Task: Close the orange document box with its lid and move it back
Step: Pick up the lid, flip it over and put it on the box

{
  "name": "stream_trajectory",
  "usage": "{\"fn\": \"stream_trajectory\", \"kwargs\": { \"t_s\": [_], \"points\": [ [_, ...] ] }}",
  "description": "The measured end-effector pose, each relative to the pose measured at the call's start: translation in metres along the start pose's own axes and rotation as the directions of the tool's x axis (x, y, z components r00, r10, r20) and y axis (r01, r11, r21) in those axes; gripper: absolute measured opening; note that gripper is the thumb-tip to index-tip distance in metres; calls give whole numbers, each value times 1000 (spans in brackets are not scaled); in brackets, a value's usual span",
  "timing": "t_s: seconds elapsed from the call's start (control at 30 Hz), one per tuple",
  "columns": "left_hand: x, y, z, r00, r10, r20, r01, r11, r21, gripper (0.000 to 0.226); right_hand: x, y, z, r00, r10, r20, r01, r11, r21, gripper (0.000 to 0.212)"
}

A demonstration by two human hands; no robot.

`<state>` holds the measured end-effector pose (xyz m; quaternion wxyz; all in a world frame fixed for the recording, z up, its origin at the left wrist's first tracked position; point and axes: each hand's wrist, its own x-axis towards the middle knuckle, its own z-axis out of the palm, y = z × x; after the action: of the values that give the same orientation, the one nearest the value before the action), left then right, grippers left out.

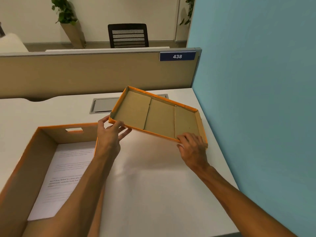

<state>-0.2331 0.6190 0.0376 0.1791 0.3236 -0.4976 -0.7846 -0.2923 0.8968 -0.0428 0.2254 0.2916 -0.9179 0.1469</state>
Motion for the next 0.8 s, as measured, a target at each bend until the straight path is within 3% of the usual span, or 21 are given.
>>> {"fn": "stream_trajectory", "kwargs": {
  "t_s": [0.1,0.3,0.43,0.53,0.67,0.73,0.8],
  "points": [
    [-23,8,-11,999,30,-15,-30,999,16,59,-17,-13,-12,998,-20,-67,22,999,38,11],
    [-74,32,-23,996,87,26,-88,996,33,56,-50,-41,-50,987,-6,-159,33,985,172,9],
    [-105,40,-28,982,122,142,-123,992,-1,73,-72,-57,-82,975,146,-170,-98,959,264,5],
    [-124,24,-32,977,63,205,-87,990,109,82,-81,-62,-110,943,303,-140,-210,865,455,7],
    [-145,-21,-44,966,-44,256,-34,957,289,70,-83,-61,-146,880,460,-116,-296,722,625,14],
    [-153,-41,-51,947,-62,314,-68,919,387,67,-82,-58,-163,859,511,-27,-352,628,694,13],
    [-158,-51,-55,912,-103,397,-118,860,496,70,-81,-52,-177,836,534,123,-406,452,794,13]
  ]
}}
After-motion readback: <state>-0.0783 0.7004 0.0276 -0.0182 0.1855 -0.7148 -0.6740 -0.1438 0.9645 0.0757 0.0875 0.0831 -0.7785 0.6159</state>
